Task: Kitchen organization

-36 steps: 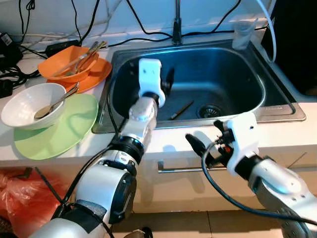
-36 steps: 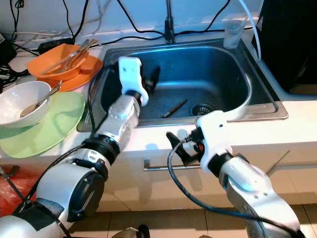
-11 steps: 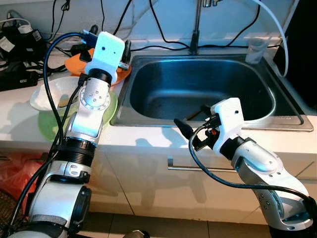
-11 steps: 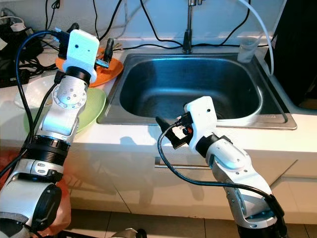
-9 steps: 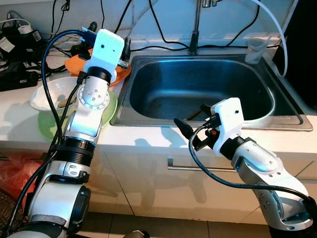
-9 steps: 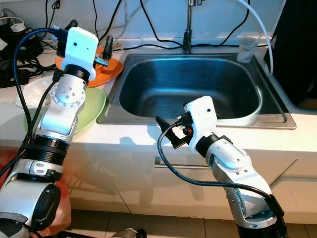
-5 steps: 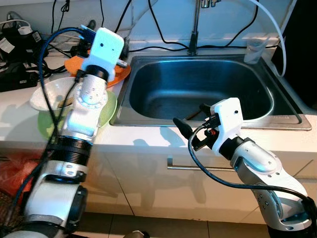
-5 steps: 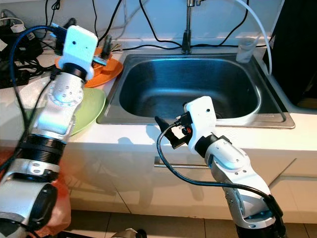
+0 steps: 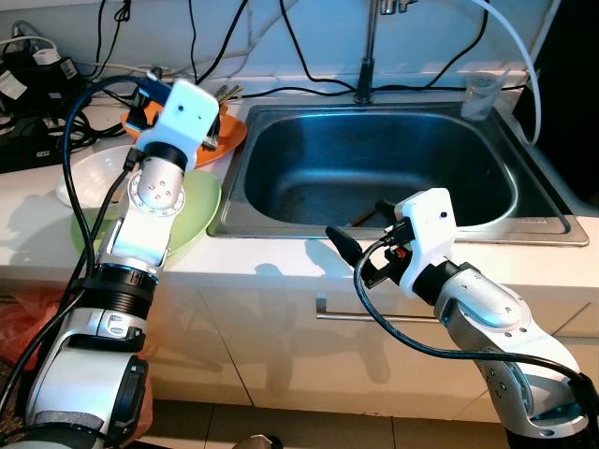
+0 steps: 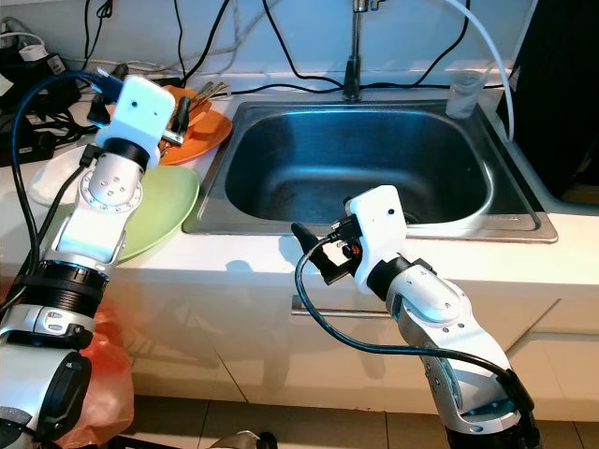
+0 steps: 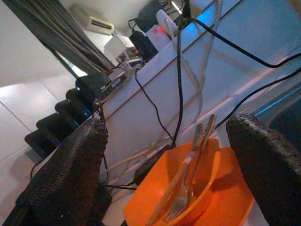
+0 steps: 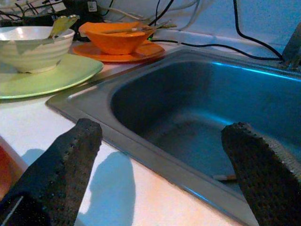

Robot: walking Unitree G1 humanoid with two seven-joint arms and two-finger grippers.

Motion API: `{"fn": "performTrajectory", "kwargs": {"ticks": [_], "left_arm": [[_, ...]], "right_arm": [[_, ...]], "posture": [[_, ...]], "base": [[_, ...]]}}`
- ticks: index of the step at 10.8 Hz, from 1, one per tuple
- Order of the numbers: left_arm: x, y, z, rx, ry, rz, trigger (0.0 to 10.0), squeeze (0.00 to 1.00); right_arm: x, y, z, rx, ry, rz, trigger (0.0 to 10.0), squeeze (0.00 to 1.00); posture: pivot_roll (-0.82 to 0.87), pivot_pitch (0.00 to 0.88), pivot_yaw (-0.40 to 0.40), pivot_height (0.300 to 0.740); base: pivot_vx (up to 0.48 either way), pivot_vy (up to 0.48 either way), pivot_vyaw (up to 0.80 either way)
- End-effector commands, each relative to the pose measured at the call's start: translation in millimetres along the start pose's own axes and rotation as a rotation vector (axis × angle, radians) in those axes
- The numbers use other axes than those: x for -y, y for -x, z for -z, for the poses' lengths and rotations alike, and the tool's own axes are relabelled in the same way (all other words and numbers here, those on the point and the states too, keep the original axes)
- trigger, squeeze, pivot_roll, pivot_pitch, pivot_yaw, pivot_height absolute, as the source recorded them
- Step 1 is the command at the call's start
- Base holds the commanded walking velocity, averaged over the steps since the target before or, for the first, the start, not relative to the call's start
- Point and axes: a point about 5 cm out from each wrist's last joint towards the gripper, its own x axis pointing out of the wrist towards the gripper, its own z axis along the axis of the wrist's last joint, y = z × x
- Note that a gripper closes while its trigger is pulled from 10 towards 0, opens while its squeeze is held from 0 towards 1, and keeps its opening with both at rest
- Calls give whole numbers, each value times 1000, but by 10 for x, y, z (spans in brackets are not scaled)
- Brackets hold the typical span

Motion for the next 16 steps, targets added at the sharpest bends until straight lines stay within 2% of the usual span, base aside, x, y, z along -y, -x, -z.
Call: {"fn": "performTrajectory", "kwargs": {"ticks": [1, 4, 6, 8, 13, 15, 16], "left_arm": [[-38, 7, 7, -2, -24, 2, 10000, 0], [-107, 118, -32, 49, -26, 25, 10000, 0], [-95, 214, 115, 5, -58, 53, 10000, 0], [-87, 300, 266, -48, -55, 46, 10000, 0], [-100, 330, 373, -96, -90, 66, 10000, 0], [-83, 370, 530, -144, -112, 84, 10000, 0], [-60, 374, 585, -165, -92, 89, 10000, 0]], "right_arm": [[-1, 16, -2, 0, 6, -5, 10000, 0], [-19, -1, 19, -3, 1, -12, 10000, 0], [-47, -19, 26, -3, -7, -23, 10000, 0], [-142, -9, -25, 21, -110, -120, 10000, 0], [-133, 42, -27, 1, -82, -157, 10000, 0], [-149, 31, -19, -2, -79, -161, 10000, 0], [-148, 26, -23, -2, -77, -162, 10000, 0]], "posture": [[20, 24, 94, 740], [49, 29, 92, 740], [58, 32, 88, 740], [59, 38, 79, 740], [55, 48, 70, 740], [58, 49, 70, 740], [57, 49, 70, 740]], "base": [[0, 0, 0], [0, 0, 0], [0, 0, 0], [0, 0, 0], [0, 0, 0], [0, 0, 0], [0, 0, 0]]}}
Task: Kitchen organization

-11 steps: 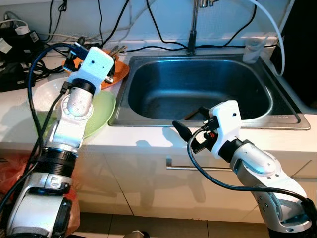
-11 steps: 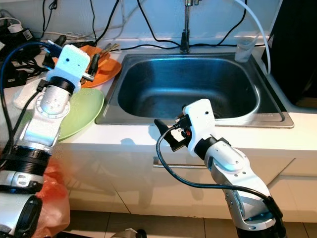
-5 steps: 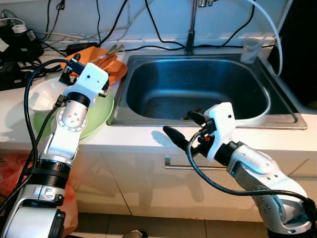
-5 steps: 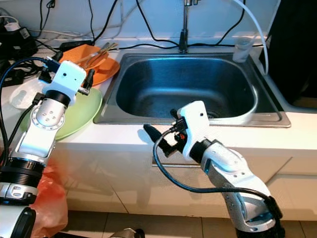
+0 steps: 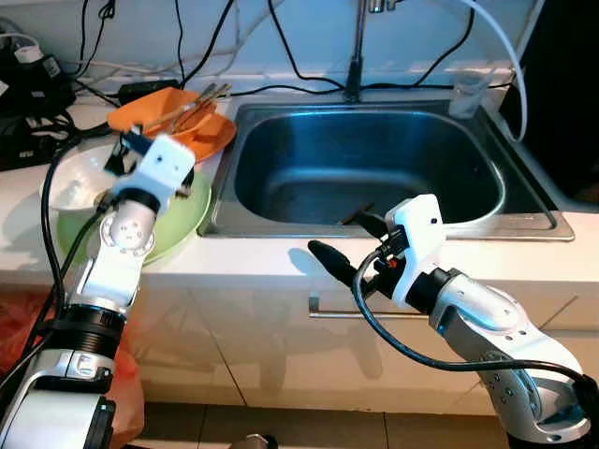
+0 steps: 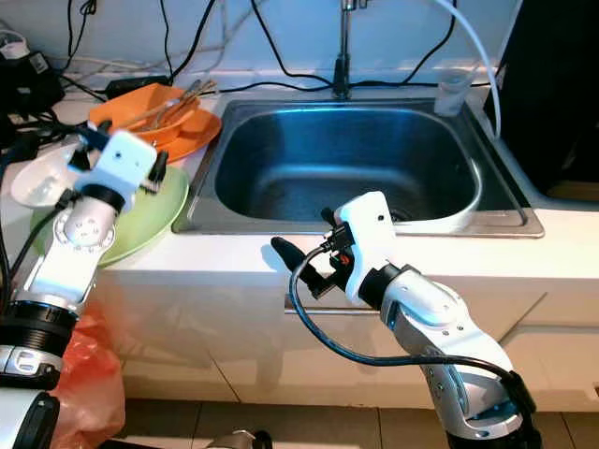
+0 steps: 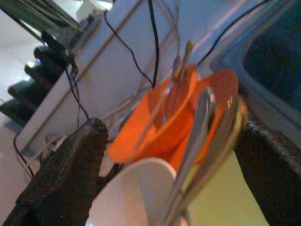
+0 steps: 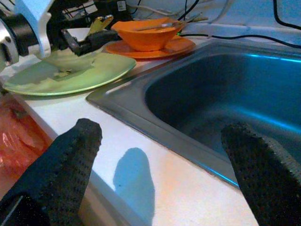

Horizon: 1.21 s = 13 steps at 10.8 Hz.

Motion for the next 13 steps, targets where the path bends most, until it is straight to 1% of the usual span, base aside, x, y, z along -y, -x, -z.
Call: {"fn": "performTrajectory", "kwargs": {"ticks": [1, 6, 9, 10, 11, 13], "left_arm": [[-5, -9, 21, -6, 4, 1, 10000, 0], [44, -99, 92, -33, 44, 19, 10000, 0], [46, -176, 85, -39, 52, 23, 10000, 0], [44, -193, 84, -41, 65, 29, 9843, 0], [35, -203, 75, -38, 72, 27, 0, 0], [-8, -221, 58, -25, 79, 10, 0, 0]], "right_arm": [[-11, 5, -19, 2, 5, -8, 10000, 0], [-17, 4, -21, 0, 18, 2, 10000, 0], [-27, 11, -19, -3, 25, 3, 10000, 0], [-16, 21, -19, -3, 26, 11, 10000, 0], [-16, 23, -19, -3, 27, 12, 10000, 0], [-15, 23, -17, -2, 27, 16, 10000, 0]], "posture": [[54, 50, 70, 740], [40, 51, 75, 740], [28, 54, 77, 740], [24, 55, 79, 740], [24, 55, 79, 740], [27, 55, 79, 740]], "base": [[0, 0, 0], [0, 0, 0], [0, 0, 0], [0, 0, 0], [0, 0, 0], [0, 0, 0]]}}
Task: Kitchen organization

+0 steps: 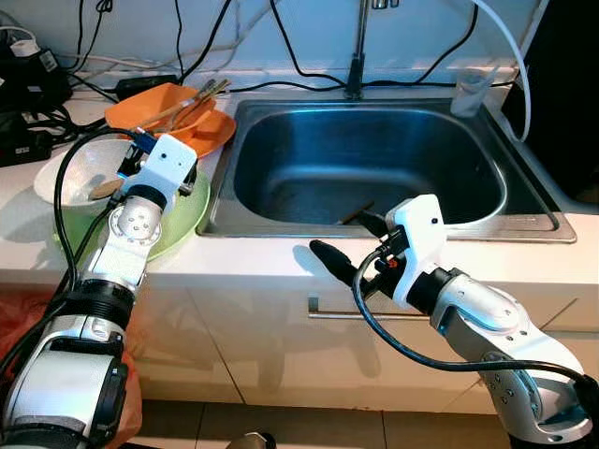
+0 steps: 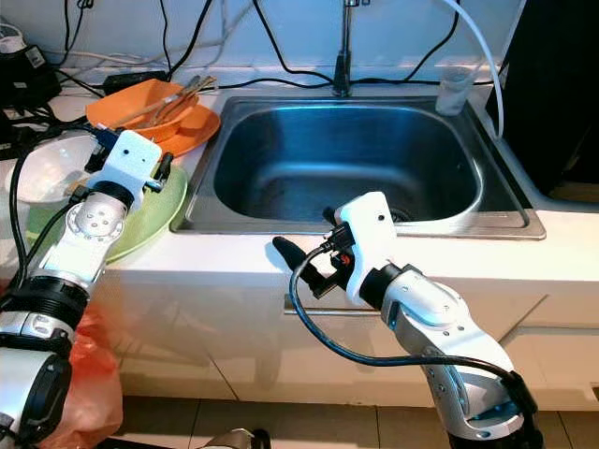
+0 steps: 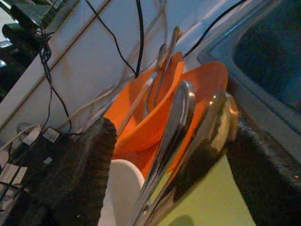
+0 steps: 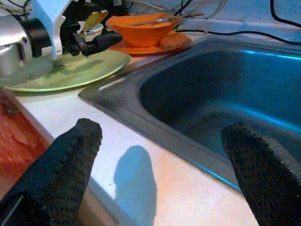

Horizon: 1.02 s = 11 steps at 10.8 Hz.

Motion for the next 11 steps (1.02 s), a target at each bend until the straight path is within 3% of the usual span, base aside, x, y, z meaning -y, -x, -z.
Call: {"fn": "performTrajectory", "kwargs": {"ticks": [1, 11], "left_arm": [[-81, -26, -33, 11, 11, -26, 0, 0], [-51, -25, -71, 56, 19, -45, 0, 0]], "right_arm": [[-19, 14, -15, 4, 14, 3, 10000, 0], [6, 12, -18, 1, 26, 11, 10000, 0]], "posture": [[28, 53, 79, 740], [22, 44, 77, 740]], "base": [[0, 0, 0], [0, 0, 0]]}}
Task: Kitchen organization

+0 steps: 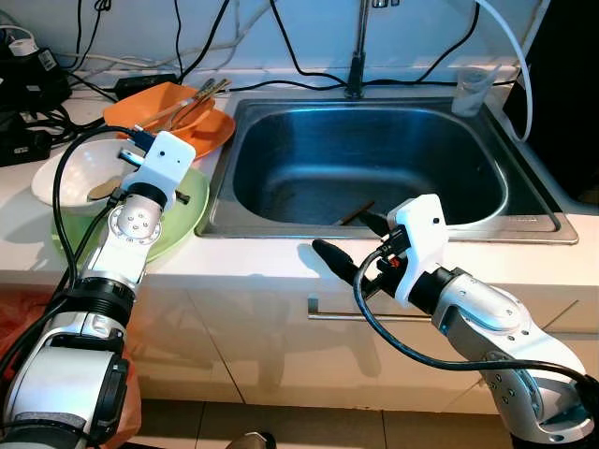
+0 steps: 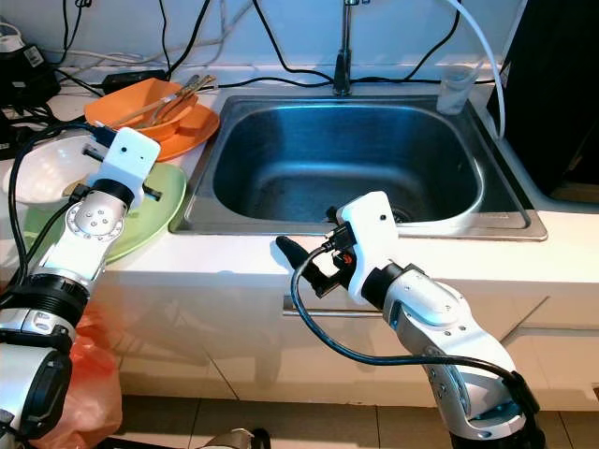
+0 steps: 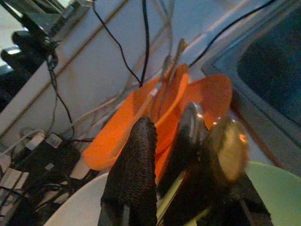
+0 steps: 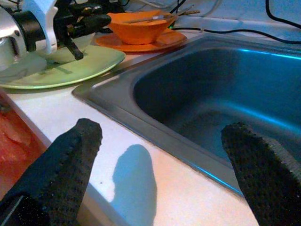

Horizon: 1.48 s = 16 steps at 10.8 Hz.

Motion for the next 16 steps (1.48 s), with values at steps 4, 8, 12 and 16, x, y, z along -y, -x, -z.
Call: {"fn": "performTrajectory", "kwargs": {"ticks": [4, 8, 12, 16], "left_arm": [[-159, -5, -238, 148, -63, -151, 0, 0], [-317, 22, -475, 272, -155, -297, 0, 0], [-349, 38, -501, 276, -205, -333, 0, 0], [-90, 105, -7, 47, -118, -217, 0, 0]], "right_arm": [[-11, -3, -17, 7, 14, -5, 10000, 0], [0, -4, -2, 4, 18, -1, 10000, 0], [10, -2, 6, 1, 24, 1, 10000, 0], [16, 4, 19, -6, 28, 5, 10000, 0]], "posture": [[25, 44, 71, 740], [25, 41, 71, 740], [26, 41, 66, 740], [19, 40, 66, 740]], "base": [[0, 0, 0], [0, 0, 0], [0, 0, 0], [0, 0, 0]]}}
